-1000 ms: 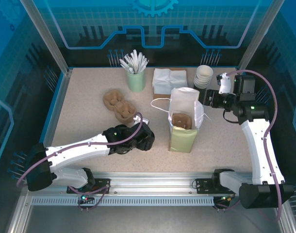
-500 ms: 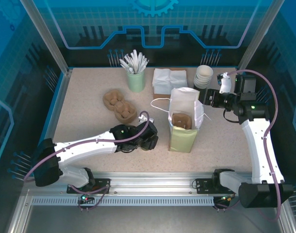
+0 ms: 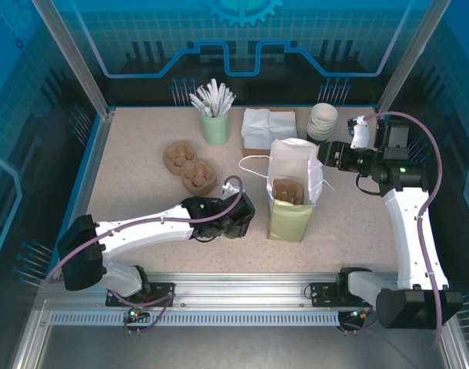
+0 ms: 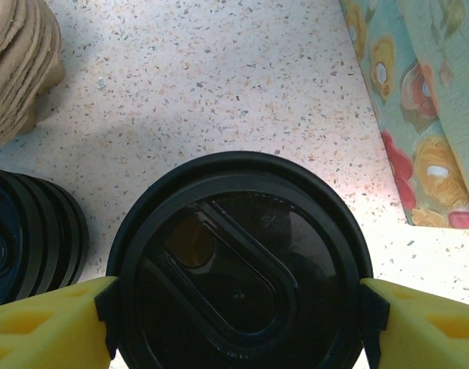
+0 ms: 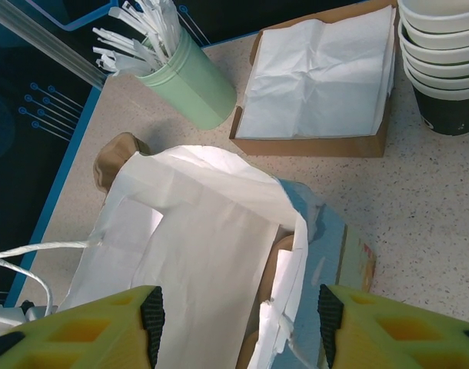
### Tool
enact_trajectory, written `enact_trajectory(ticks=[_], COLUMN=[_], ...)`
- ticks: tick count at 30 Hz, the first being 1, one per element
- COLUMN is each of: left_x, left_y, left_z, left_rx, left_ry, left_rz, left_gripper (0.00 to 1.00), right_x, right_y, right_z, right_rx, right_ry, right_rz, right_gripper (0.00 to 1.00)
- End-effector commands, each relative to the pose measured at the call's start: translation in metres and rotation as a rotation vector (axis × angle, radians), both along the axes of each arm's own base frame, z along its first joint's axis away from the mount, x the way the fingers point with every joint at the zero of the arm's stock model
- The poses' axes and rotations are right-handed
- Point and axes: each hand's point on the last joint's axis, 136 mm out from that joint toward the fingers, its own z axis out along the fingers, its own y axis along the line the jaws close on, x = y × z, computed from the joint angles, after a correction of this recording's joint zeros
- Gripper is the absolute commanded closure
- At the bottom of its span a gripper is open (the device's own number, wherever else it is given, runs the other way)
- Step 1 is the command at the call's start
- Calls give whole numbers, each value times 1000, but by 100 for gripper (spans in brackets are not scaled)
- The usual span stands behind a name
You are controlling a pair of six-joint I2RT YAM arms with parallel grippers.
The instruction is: Pack the takeout coffee
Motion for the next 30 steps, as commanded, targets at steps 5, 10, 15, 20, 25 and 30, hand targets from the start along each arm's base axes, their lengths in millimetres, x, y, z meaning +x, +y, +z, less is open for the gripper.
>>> enact_trajectory(ticks=[5,10,15,20,25,30], left_x=[-4,-8,-13,-16,-16,-14], left_y=[6,9,11,10,10,9], left_z=[-3,-11,-21,-30,-34,-32], left_rx=[50,89,108,121,127,115], left_ry=[33,74,116,145,149,134], left_rz=[34,52,67,70,71,65], left_gripper=[22,22,21,21,23,28], right_x=[-4,-6,-6,-6,-4,-3], right_y=[-2,-4,-8,-11,-10,-9], right_z=[4,4,7,9,8,7], right_rx=[21,22,26,38,46,54], right_ry=[-2,4,-1,-5,3,9], right_rz=[7,2,-2,-6,1,10], right_gripper=[42,41,41,41,42,41])
